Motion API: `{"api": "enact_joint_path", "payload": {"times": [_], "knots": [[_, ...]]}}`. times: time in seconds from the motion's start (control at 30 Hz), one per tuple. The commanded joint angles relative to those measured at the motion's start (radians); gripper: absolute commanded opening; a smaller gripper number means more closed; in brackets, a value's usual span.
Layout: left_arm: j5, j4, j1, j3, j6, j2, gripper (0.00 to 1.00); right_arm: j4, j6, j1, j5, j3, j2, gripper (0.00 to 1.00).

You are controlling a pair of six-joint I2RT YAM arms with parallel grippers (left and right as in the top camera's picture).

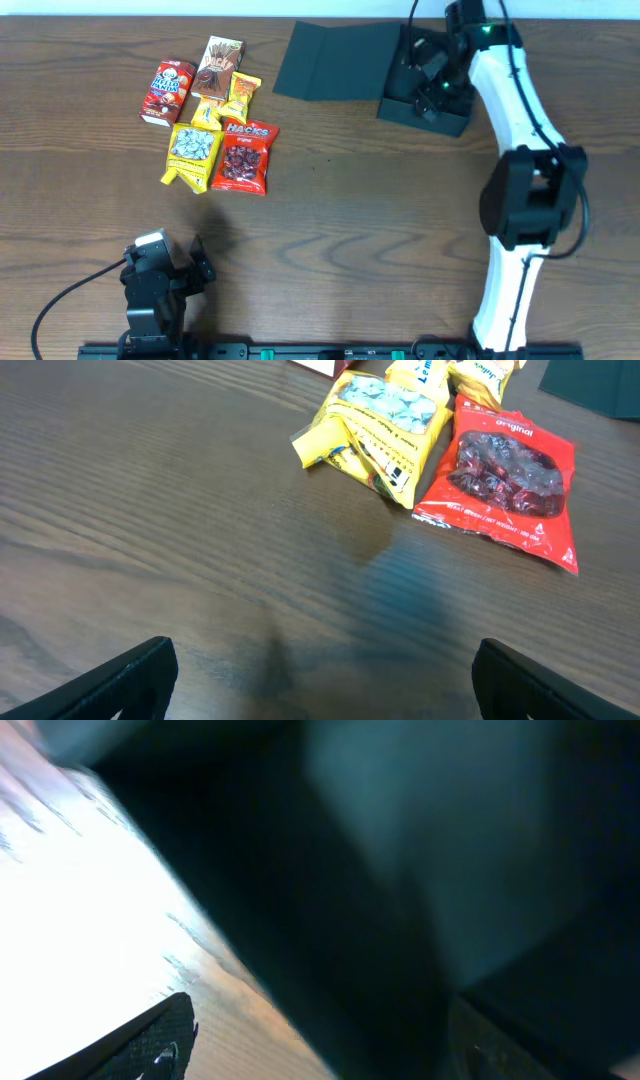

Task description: Pack container

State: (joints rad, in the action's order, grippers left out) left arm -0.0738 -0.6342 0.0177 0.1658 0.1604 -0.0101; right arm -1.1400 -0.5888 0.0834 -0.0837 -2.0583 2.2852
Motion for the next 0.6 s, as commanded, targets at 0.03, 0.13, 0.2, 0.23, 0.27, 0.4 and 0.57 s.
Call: {"api": "enact_joint_path", "payload": {"times": [0.03,0.13,0.2,0.23,0.27,0.4,0.57], "knots": [[0.005,-0.001,0.001,-0.011,0.011,0.006,0.95,-0.002,-0.019,0.018,0.005,0.006,0.024,0.8],[0.005,-0.001,0.001,-0.011,0.011,0.006,0.95,0.005,-0.019,0.023,0.006,0.006,0.046,0.77],[0.005,-0.001,0.001,-0.011,0.011,0.006,0.95,0.011,-0.018,0.024,0.006,0.006,0.059,0.72],[0.005,-0.001,0.001,-0.011,0.011,0.006,0.95,0.012,-0.018,0.025,0.006,0.007,0.069,0.67],[0.005,0.0,0.001,-0.011,0.011,0.006,0.95,0.013,-0.005,0.025,0.01,0.007,0.074,0.62],[0.005,-0.001,0.001,-0.011,0.011,0.006,0.95,0.015,0.089,0.025,0.018,0.007,0.077,0.52],[0.005,-0.001,0.001,-0.011,0.011,0.006,0.95,-0.018,0.246,0.037,0.016,0.007,0.077,0.3]]}}
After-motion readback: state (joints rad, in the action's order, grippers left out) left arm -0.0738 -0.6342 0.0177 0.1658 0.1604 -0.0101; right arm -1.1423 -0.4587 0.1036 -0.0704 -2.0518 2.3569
